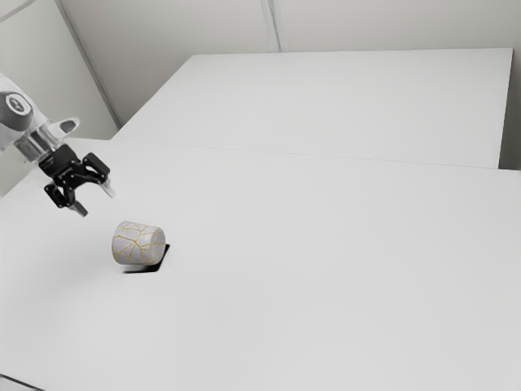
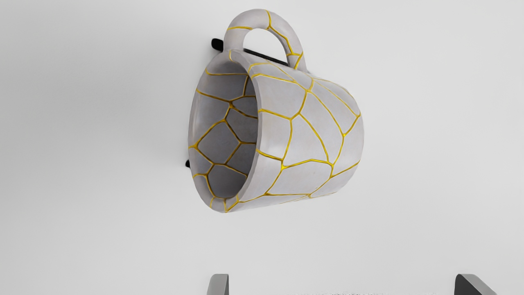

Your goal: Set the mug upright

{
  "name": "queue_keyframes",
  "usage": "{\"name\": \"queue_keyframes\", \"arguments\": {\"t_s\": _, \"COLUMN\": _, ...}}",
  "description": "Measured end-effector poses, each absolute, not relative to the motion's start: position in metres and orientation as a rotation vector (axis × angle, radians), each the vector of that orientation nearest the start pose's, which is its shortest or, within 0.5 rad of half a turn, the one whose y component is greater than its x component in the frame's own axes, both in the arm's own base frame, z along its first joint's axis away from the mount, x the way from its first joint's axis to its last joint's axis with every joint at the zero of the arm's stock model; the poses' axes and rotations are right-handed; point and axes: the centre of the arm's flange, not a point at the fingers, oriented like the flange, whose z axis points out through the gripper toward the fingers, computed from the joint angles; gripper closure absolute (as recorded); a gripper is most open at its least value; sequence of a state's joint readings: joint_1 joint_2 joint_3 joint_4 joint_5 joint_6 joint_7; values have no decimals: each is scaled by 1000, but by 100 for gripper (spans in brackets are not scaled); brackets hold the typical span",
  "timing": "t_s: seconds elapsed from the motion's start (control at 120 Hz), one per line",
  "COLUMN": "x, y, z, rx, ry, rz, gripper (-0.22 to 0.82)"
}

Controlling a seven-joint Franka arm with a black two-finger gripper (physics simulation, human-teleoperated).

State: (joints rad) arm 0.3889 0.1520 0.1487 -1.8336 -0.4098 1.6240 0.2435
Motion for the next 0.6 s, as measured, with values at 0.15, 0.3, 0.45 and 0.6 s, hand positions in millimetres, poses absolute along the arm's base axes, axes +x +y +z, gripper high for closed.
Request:
{"name": "queue_keyframes", "arguments": {"t_s": 0.15, "x": 504, "y": 273, "z": 404, "rx": -3608, "ry": -767, "rz": 373, "gripper": 0}}
{"name": "queue_keyframes", "arguments": {"t_s": 0.3, "x": 507, "y": 292, "z": 385, "rx": -3669, "ry": -794, "rz": 371, "gripper": 0}}
{"name": "queue_keyframes", "arguments": {"t_s": 0.45, "x": 511, "y": 307, "z": 365, "rx": -3722, "ry": -819, "rz": 363, "gripper": 0}}
{"name": "queue_keyframes", "arguments": {"t_s": 0.6, "x": 518, "y": 315, "z": 337, "rx": -3782, "ry": -849, "rz": 367, "gripper": 0}}
